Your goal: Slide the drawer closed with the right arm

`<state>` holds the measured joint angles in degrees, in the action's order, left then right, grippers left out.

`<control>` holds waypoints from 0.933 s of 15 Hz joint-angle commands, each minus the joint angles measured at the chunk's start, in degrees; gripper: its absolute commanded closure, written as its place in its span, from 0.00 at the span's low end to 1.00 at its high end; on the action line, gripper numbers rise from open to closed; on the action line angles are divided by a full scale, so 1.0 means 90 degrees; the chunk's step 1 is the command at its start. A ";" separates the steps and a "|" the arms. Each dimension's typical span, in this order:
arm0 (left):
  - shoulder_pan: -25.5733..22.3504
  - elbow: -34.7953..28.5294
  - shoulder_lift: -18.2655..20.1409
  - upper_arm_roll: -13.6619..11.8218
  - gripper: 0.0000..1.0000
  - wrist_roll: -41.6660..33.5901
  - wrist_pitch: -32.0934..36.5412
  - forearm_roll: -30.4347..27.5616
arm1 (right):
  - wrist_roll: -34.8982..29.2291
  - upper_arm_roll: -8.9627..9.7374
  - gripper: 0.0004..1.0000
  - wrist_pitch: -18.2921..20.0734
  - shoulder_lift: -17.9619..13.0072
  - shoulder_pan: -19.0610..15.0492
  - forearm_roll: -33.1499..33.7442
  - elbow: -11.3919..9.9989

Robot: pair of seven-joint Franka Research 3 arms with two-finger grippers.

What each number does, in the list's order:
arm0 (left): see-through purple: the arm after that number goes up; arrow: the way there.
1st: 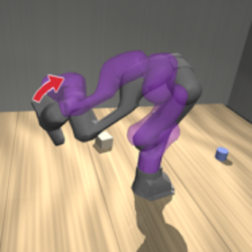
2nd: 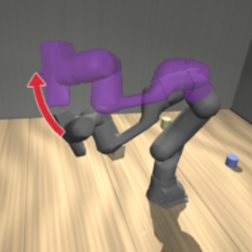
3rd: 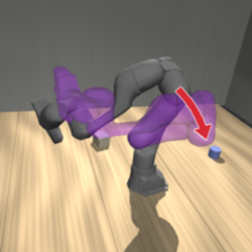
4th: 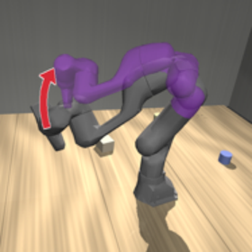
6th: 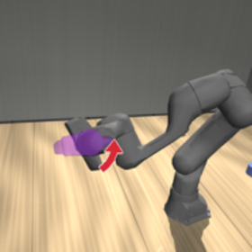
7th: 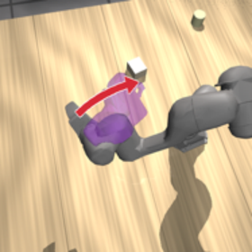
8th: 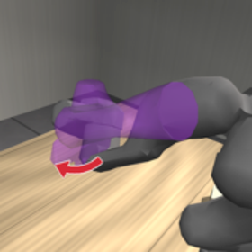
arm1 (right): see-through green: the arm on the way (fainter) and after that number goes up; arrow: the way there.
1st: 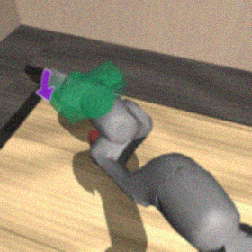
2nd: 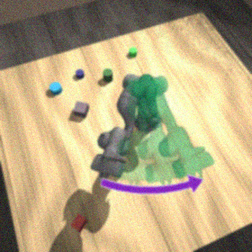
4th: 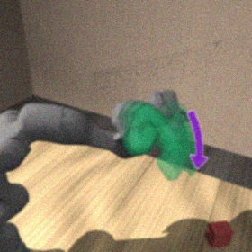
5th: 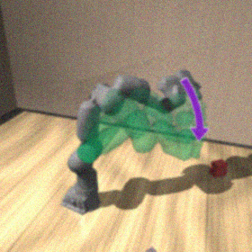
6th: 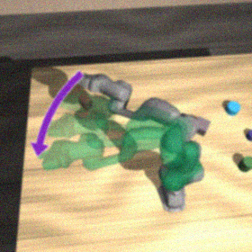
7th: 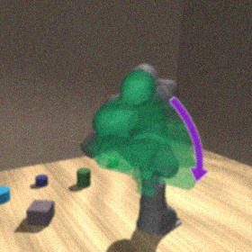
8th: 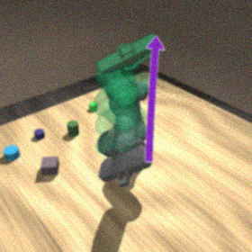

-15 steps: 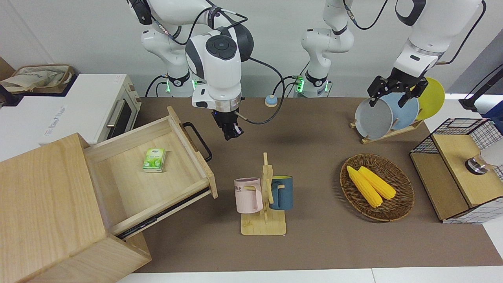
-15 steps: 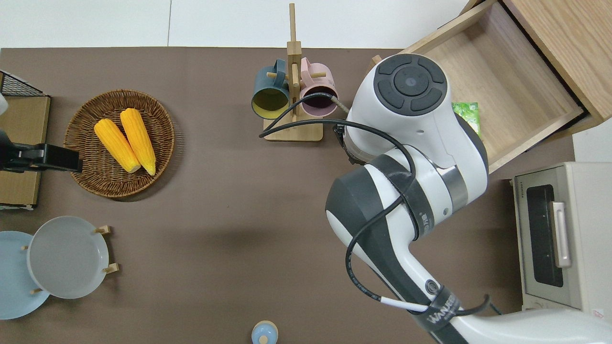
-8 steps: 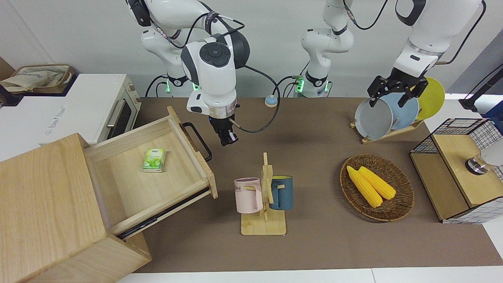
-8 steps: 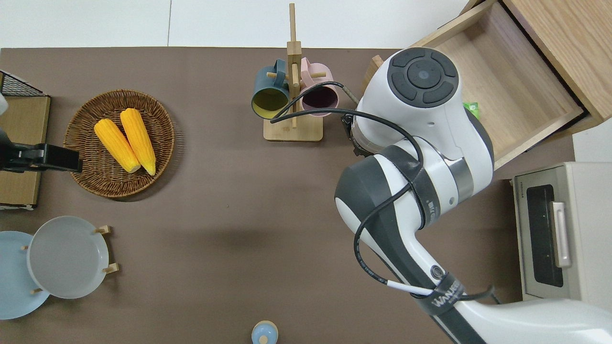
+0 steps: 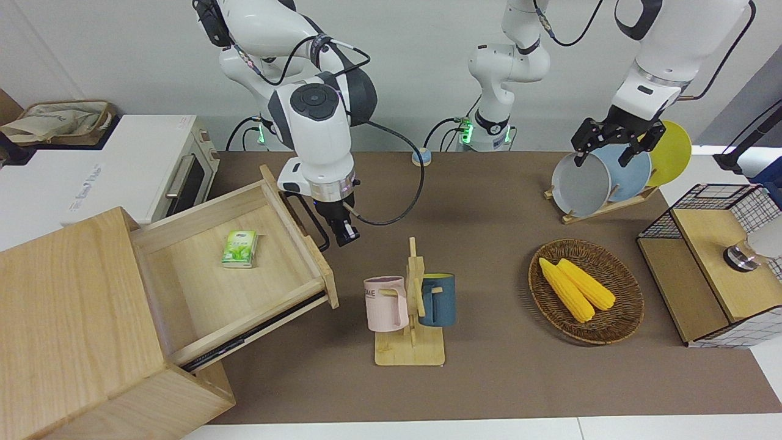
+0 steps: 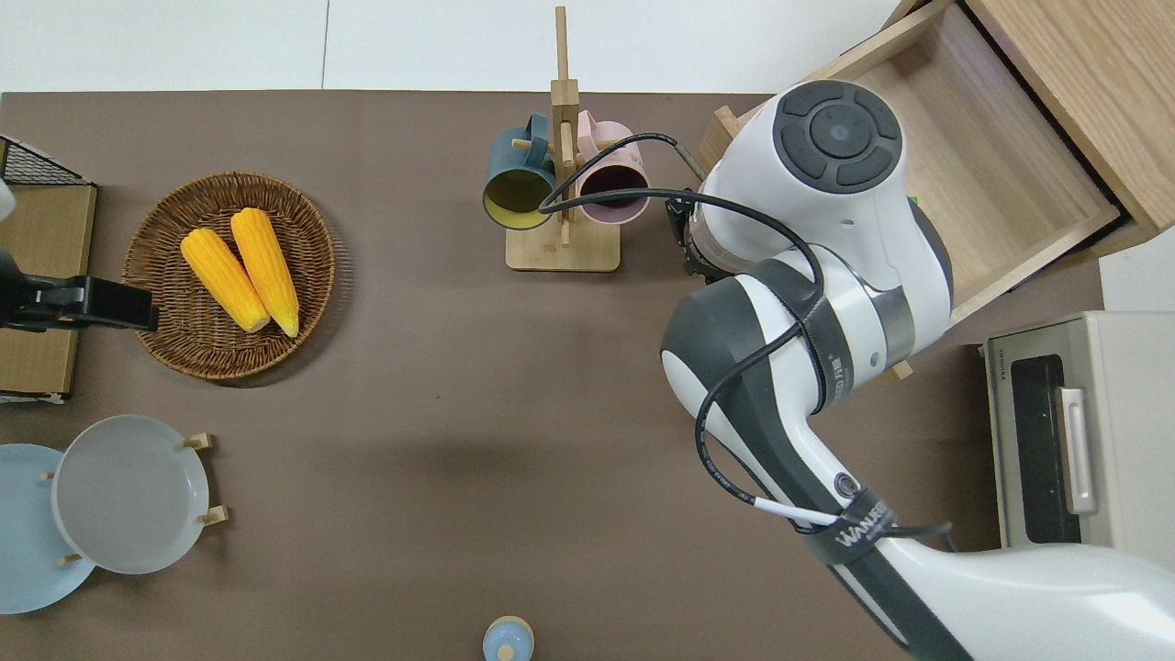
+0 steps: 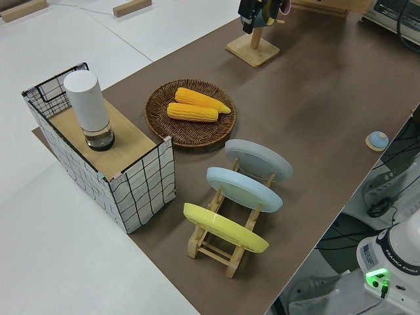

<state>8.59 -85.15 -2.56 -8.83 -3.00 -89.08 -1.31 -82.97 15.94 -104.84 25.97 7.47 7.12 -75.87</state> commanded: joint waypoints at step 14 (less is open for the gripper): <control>0.0109 0.0125 -0.0077 -0.0103 0.00 -0.0037 -0.0005 0.0087 | 0.1230 0.0085 1.00 -0.0666 0.0152 -0.0829 0.0117 0.0061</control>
<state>8.59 -85.15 -2.56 -8.83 -3.00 -89.08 -1.31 -75.49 15.92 -109.39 26.32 2.53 7.15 -75.78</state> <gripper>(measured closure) 0.000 0.991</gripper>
